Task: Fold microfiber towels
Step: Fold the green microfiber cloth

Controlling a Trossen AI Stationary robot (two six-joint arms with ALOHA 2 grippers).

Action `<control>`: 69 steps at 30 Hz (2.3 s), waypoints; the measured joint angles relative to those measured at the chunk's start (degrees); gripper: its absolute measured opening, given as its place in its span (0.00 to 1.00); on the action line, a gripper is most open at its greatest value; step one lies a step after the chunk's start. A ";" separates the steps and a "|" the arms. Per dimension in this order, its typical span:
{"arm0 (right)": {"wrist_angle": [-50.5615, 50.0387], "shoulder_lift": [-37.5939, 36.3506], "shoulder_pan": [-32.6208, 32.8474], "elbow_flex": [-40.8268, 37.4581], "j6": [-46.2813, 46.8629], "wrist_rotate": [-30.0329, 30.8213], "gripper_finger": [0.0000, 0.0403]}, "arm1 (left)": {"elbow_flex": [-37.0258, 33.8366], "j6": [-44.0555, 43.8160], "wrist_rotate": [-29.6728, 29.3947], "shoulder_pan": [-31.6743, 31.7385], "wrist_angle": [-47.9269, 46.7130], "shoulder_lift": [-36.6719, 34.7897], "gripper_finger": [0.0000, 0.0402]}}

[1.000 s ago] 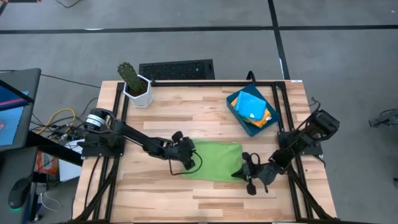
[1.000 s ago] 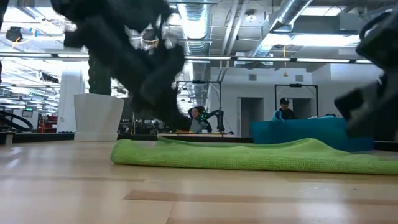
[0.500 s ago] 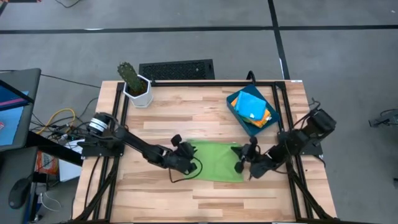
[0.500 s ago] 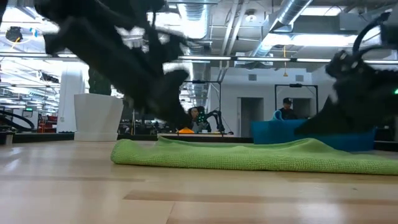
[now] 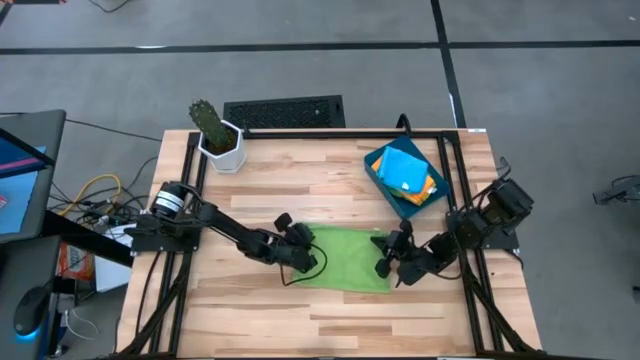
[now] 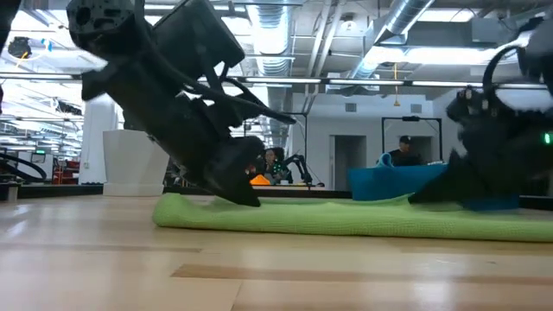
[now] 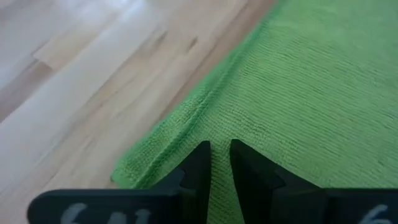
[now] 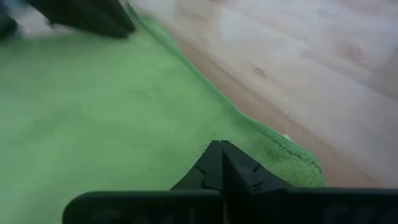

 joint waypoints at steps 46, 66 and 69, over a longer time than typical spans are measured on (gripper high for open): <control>18.67 7.43 19.09 7.90 -11.97 6.68 0.04 | 0.17 -27.05 -12.27 -24.03 1.82 4.98 0.02; 20.43 23.50 16.94 15.34 -10.58 3.79 0.04 | 0.08 -25.95 -12.15 -24.48 1.50 5.06 0.02; 20.25 22.51 17.61 15.19 -11.15 3.95 0.04 | 0.08 -25.64 -12.26 -24.48 1.41 4.97 0.02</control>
